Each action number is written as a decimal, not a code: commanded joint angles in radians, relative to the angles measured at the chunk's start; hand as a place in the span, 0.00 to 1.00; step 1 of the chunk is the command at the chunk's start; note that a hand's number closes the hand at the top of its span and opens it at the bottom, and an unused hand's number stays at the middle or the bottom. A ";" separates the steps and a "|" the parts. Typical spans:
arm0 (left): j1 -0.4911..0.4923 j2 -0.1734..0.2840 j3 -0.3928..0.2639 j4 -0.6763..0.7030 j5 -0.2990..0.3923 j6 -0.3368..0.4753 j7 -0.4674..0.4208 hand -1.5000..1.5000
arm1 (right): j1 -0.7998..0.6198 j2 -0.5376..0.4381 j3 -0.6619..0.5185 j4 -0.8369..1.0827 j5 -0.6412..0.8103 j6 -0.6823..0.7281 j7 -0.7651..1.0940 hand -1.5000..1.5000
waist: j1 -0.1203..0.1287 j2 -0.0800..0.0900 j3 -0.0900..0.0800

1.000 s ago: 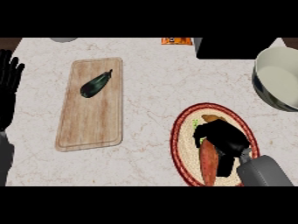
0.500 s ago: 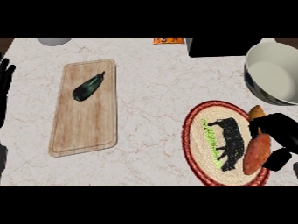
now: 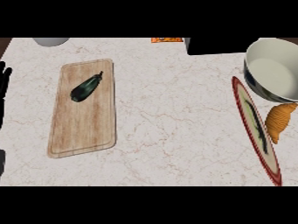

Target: Pick the sweet potato from the placemat and place it in the bowl

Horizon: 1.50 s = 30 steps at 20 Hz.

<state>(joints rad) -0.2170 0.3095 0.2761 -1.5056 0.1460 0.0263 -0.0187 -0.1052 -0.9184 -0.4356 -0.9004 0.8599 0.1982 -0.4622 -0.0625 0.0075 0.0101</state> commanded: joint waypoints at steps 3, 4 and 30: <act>-0.017 0.008 -0.012 0.001 0.008 -0.028 -0.002 0.50 | -0.024 -0.202 -0.194 0.276 -0.085 -0.046 -0.183 1.00 | 0.056 0.005 0.000; -0.005 0.000 -0.020 -0.025 0.009 -0.025 0.010 0.50 | -0.013 -0.231 -0.223 0.290 -0.127 -0.004 -0.260 1.00 | 0.046 -0.003 0.001; -0.073 -0.025 -0.059 0.053 -0.023 -0.029 -0.019 0.50 | -0.501 -0.324 -0.069 0.400 -0.293 0.405 -0.278 1.00 | 0.103 0.002 -0.010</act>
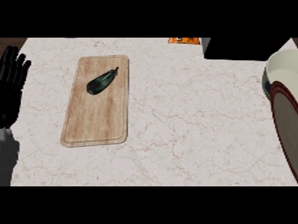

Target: Pick the sweet potato from the placemat and place it in the bowl

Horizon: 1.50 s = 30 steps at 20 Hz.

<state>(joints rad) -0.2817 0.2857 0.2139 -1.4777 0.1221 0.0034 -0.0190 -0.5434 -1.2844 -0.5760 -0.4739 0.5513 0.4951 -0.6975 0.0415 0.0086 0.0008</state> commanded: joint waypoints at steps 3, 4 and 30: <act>0.025 -0.011 -0.011 -0.018 -0.001 -0.003 0.009 0.50 | -0.145 0.068 0.128 -0.036 0.032 0.111 0.038 1.00 | 0.006 -0.001 0.000; -0.039 0.008 0.003 0.024 0.000 -0.003 0.007 0.50 | -0.187 0.117 0.159 -0.068 0.037 0.116 0.103 1.00 | 0.001 0.000 -0.001; 0.031 0.003 0.015 -0.041 0.017 -0.026 0.008 0.50 | -0.296 0.562 0.149 0.243 0.040 -0.254 0.296 0.00 | 0.005 0.006 0.003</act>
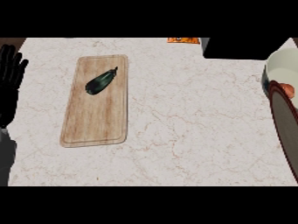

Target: Pick the sweet potato from the placemat and place it in the bowl

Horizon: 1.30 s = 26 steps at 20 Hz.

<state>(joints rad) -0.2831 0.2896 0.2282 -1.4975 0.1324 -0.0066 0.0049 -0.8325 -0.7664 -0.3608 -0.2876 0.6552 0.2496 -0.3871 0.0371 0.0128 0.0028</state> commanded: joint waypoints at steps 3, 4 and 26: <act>0.014 0.001 0.009 0.008 0.008 -0.007 -0.001 0.50 | -0.018 0.060 -0.128 0.047 -0.129 -0.043 -0.061 0.00 | -0.003 0.000 0.000; -0.008 -0.009 -0.003 0.041 -0.016 0.006 -0.031 0.50 | -0.015 0.043 -0.150 0.056 -0.144 -0.065 -0.070 0.00 | -0.006 0.004 0.001; 0.010 0.002 0.011 -0.007 -0.004 0.007 0.001 0.50 | 0.232 -0.324 -0.473 0.168 -0.425 0.128 -0.195 0.00 | 0.000 0.012 0.013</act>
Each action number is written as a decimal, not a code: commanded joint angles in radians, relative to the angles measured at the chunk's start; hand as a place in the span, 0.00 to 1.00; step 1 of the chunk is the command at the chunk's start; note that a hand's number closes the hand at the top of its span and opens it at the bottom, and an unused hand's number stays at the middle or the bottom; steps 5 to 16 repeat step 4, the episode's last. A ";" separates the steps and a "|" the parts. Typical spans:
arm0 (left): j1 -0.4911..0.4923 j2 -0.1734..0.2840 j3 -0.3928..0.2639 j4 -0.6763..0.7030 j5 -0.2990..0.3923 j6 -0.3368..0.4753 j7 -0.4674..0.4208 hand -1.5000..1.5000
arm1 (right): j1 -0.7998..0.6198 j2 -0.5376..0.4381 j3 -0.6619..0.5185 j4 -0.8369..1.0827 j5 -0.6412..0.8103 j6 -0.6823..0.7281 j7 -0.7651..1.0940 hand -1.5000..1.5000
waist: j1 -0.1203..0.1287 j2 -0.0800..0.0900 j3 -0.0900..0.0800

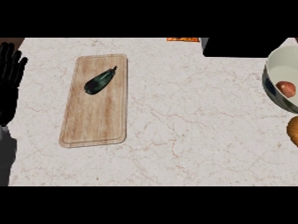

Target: Pick the sweet potato from the placemat and place it in the bowl

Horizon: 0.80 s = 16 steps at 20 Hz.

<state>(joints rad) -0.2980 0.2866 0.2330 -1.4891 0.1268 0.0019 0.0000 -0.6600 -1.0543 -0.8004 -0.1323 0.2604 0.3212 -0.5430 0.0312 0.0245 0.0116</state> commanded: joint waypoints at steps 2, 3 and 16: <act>0.016 -0.014 -0.011 -0.008 -0.007 0.003 -0.014 0.50 | 0.087 -0.043 -0.039 0.017 -0.036 0.086 -0.052 0.00 | -0.005 0.003 0.004; 0.012 -0.011 0.000 -0.016 0.002 0.009 0.001 0.50 | 0.116 -0.032 -0.045 0.019 -0.041 0.095 -0.086 0.00 | -0.008 0.002 0.006; 0.029 -0.007 0.005 -0.003 -0.001 0.001 -0.022 0.50 | 0.110 -0.075 -0.047 0.014 -0.043 0.125 -0.063 0.00 | -0.004 0.003 0.004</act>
